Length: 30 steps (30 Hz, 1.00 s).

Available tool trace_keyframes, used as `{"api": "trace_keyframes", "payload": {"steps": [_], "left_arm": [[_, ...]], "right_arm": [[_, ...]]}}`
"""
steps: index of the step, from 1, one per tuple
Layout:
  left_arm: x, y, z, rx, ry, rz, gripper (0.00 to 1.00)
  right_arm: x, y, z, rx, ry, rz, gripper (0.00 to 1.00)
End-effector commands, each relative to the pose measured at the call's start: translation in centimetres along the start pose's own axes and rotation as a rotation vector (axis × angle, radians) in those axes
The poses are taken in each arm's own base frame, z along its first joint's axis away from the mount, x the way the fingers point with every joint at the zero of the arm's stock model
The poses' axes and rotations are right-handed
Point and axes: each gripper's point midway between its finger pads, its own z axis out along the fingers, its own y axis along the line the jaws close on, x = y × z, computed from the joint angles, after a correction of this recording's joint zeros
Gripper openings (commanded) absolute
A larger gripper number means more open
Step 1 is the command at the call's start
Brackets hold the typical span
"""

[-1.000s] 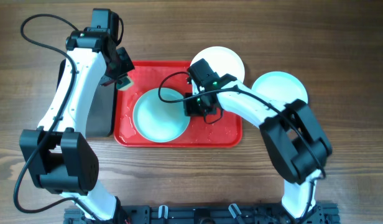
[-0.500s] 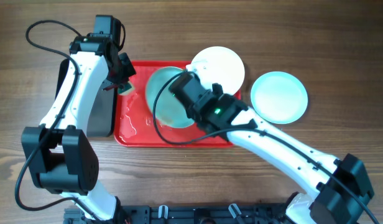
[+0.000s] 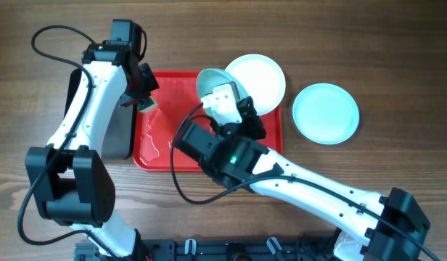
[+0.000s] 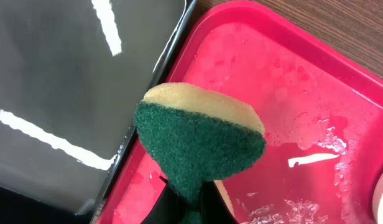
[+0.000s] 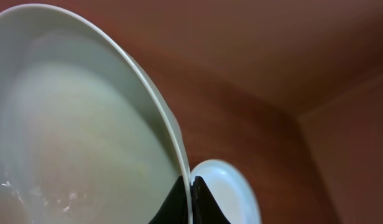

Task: Clean dirty plates on tray and stack at the side
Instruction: 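Set the light-blue plate onto the first plate right of the tray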

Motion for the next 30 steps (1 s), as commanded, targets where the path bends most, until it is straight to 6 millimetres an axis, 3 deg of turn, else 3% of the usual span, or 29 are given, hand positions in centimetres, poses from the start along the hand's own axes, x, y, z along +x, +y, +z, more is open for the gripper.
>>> {"api": "trace_keyframes", "payload": {"steps": [1,10,13,18,23,27,30], "left_arm": [[0.1,0.2,0.4,-0.002,0.012,0.007,0.04],[0.1,0.2,0.4,-0.002,0.012,0.007,0.04],[0.1,0.2,0.4,-0.002,0.012,0.007,0.04],[0.1,0.2,0.4,-0.002,0.012,0.007,0.04],[0.1,0.2,0.4,-0.002,0.012,0.007,0.04],[0.1,0.2,0.4,-0.002,0.012,0.007,0.04],[0.1,0.2,0.4,-0.002,0.012,0.007,0.04]], "right_arm": [[-1.8,-3.0,-0.9,0.193,-0.097,-0.051,0.04],[-2.0,-3.0,-0.9,0.199,-0.103,-0.04,0.04],[-1.7,-2.2,-0.7,0.151,-0.085,-0.037,0.04],[2.0,3.4,-0.9,-0.198,0.093,-0.082,0.05],[4.8,8.3,-3.0,-0.516,0.284,0.008,0.04],[5.3,9.5,-3.4,-0.669,0.378,0.063,0.04],[4.3,7.7,-2.3,-0.773,0.437,0.182,0.04]]}}
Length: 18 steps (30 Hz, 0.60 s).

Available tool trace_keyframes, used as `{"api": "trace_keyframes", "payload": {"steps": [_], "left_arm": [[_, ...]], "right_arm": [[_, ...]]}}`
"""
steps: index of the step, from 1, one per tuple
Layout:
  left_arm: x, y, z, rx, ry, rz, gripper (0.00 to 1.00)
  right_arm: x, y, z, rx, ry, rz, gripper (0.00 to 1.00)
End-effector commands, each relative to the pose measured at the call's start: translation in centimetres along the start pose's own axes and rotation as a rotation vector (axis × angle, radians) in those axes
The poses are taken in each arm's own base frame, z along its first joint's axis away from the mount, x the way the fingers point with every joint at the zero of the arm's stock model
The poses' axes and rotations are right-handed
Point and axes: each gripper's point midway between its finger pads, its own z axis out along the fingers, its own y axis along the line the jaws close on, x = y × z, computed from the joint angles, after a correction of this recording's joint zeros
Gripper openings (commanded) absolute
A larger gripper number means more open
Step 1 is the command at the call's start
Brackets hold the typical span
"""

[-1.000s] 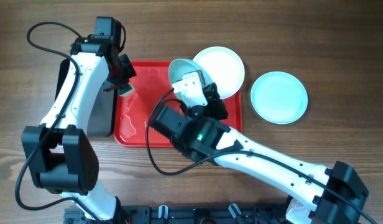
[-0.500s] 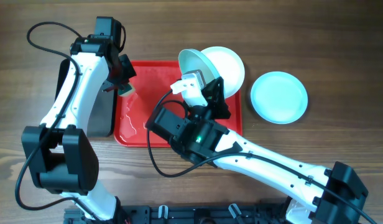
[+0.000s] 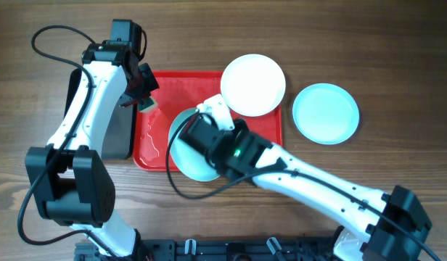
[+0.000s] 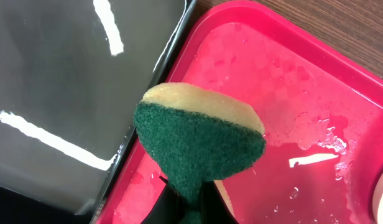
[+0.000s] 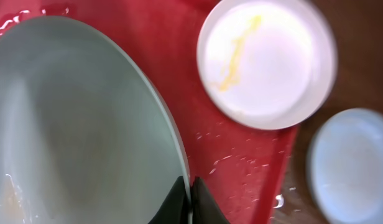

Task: Clean dirty plates on tray and stack at the side
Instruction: 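Set the light-blue plate onto the first plate right of the tray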

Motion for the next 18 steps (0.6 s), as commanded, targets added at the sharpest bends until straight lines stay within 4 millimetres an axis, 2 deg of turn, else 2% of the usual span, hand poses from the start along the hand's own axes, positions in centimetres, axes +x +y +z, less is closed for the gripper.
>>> {"api": "trace_keyframes", "payload": {"steps": [1,3,5,7,9,10,13,15,18], "left_arm": [[0.1,0.2,0.4,-0.002,0.012,0.007,0.04],[0.1,0.2,0.4,-0.002,0.011,0.007,0.04],[0.1,0.2,0.4,-0.002,0.011,0.007,0.04],[0.1,0.2,0.4,-0.002,0.011,0.007,0.04],[0.1,0.2,0.4,-0.002,0.011,0.007,0.04],[0.1,0.2,0.4,-0.002,0.011,0.007,0.04],[0.1,0.2,0.4,-0.001,0.01,0.007,0.04],[0.1,0.2,0.4,-0.001,0.01,0.007,0.04],[0.0,0.1,0.4,0.001,0.006,0.007,0.04]], "right_arm": [[-1.6,-1.4,-1.3,-0.254,0.047,0.163,0.05],[-3.0,-4.3,-2.1,-0.311,0.021,0.249,0.05],[-4.0,-8.3,-2.8,-0.326,-0.014,0.338,0.04],[-4.2,-13.0,-3.2,-0.297,-0.042,0.435,0.04],[-3.4,-17.7,-3.1,-0.227,-0.047,0.539,0.04],[-2.5,-20.7,-2.9,-0.174,-0.039,0.608,0.04],[0.4,-27.0,-1.9,-0.061,0.0,0.764,0.04],[2.7,-30.3,-1.3,-0.004,0.032,0.855,0.04],[6.8,-34.2,0.3,0.071,0.1,0.986,0.04]]}}
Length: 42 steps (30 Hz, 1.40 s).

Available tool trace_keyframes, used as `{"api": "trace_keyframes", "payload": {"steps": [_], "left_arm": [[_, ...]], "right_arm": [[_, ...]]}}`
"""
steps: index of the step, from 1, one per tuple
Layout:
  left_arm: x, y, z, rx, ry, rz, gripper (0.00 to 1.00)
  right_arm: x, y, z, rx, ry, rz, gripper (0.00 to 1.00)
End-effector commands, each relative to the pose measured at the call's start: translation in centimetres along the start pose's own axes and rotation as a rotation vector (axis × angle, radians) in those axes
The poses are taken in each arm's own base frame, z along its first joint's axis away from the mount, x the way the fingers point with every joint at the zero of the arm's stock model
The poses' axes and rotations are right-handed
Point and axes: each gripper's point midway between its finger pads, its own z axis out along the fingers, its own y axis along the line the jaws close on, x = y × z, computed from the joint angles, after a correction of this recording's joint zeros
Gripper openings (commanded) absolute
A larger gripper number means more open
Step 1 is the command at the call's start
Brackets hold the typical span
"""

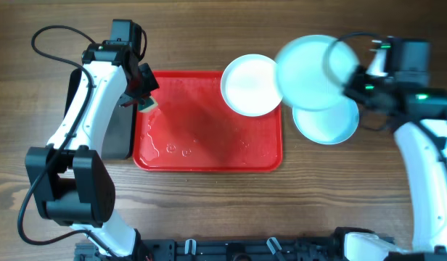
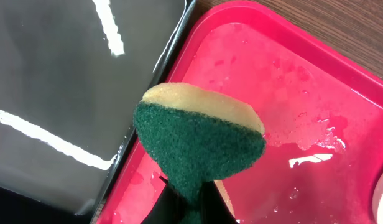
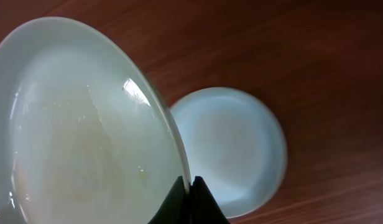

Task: Clean dirty plates on tray and stack at the side
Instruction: 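Set the light-blue plate onto the first plate right of the tray, then move the right gripper to the white plate rim and drag it to tray center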

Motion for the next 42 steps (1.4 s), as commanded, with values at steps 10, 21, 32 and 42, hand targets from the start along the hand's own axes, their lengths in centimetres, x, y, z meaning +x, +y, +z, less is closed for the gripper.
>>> {"api": "trace_keyframes", "payload": {"steps": [10,21,32,42], "left_arm": [[-0.1,0.1,0.4,0.003,0.003,0.007,0.04],[-0.1,0.0,0.4,0.003,0.002,0.007,0.04],[-0.1,0.0,0.4,0.003,0.003,0.007,0.04],[-0.1,0.1,0.4,0.003,0.004,0.007,0.04]], "right_arm": [[5.5,-8.2,9.2,0.144,0.299,0.154,0.04],[6.8,-5.5,11.4,-0.015,0.395,0.162,0.33],[7.8,10.0,11.1,-0.108,0.229,-0.193,0.43],[13.8,13.1,14.5,-0.045,0.314,-0.215,0.36]]}}
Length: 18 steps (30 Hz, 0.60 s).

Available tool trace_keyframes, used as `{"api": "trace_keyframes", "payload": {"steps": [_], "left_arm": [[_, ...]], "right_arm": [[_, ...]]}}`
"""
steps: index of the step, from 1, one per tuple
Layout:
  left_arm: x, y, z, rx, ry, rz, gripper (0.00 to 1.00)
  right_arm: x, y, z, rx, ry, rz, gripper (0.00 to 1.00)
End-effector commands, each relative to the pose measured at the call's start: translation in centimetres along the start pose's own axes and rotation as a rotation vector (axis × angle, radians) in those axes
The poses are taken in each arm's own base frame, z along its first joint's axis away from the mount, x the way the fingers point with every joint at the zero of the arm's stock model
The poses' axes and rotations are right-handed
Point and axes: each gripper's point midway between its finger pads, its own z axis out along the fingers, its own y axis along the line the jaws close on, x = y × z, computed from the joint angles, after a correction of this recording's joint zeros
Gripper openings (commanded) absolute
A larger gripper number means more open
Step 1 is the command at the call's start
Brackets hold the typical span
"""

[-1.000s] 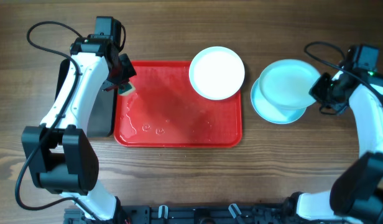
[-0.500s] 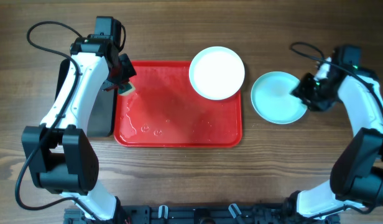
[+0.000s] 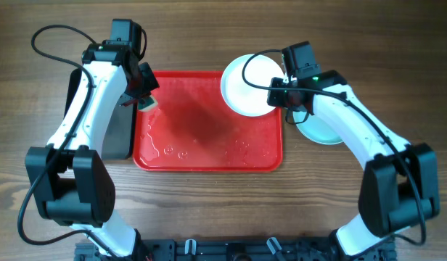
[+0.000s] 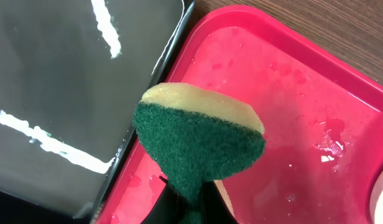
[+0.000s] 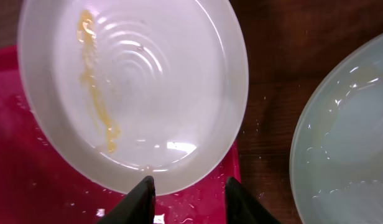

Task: Clean dirty plates on tray and stack at the side
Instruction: 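Move the right gripper to the white plate rim and drag it to tray center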

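Note:
A white plate [image 3: 249, 83] streaked with yellow [image 5: 92, 81] rests on the red tray's [image 3: 202, 138] top right corner. My right gripper [image 5: 191, 193] hovers open over that plate's near rim, fingers [image 5: 142, 196] spread with nothing between them. Right of the tray on the wood lie the pale blue plates [image 3: 321, 129], seen close in the right wrist view [image 5: 347, 143]. My left gripper [image 4: 185, 205] is shut on a green and yellow sponge [image 4: 201, 140] over the tray's wet top left corner.
A dark metal pan [image 3: 111, 130] holding water sits against the tray's left side, under the left arm. The tray floor [image 4: 303, 124] is wet with droplets. Bare wooden table [image 3: 398, 58] surrounds everything.
My right gripper has let go of the pale blue plate, which now lies on the other blue plate. It is open now, over the white plate's rim. The left arm stayed put.
My right gripper held a pale blue plate tilted over the tray, then lower over the tray's middle, then right of the tray above the blue plate lying on the wood. That plate now lies there and the gripper is open by the white plate. The sponge stayed held.

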Motion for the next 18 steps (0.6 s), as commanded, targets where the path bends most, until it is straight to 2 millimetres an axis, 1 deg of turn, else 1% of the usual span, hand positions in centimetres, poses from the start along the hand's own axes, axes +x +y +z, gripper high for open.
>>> {"api": "trace_keyframes", "payload": {"steps": [1,3,7,10,12,14,16,18], "left_arm": [[0.2,0.2,0.4,-0.002,0.013,0.008,0.04],[0.2,0.2,0.4,-0.002,0.013,0.008,0.04],[0.2,0.2,0.4,-0.002,0.013,0.008,0.04],[0.2,0.2,0.4,-0.002,0.013,0.008,0.04],[0.2,0.2,0.4,-0.002,0.013,0.008,0.04],[0.2,0.2,0.4,-0.002,0.013,0.008,0.04],[0.2,0.2,0.4,-0.002,0.013,0.008,0.04],[0.2,0.2,0.4,-0.002,0.013,0.008,0.04]], "right_arm": [[1.0,-0.3,2.3,0.049,0.045,0.045,0.35],[1.5,0.1,3.3,0.048,0.062,0.043,0.35],[2.7,1.2,4.6,0.033,0.095,0.017,0.34],[4.1,1.8,5.4,0.039,0.135,-0.009,0.29],[4.9,2.5,5.6,0.02,0.162,-0.022,0.24],[5.9,3.7,5.6,-0.019,0.193,-0.042,0.21],[7.3,5.5,5.4,-0.07,0.228,-0.086,0.18],[9.0,7.4,5.2,-0.108,0.259,-0.143,0.18]]}}
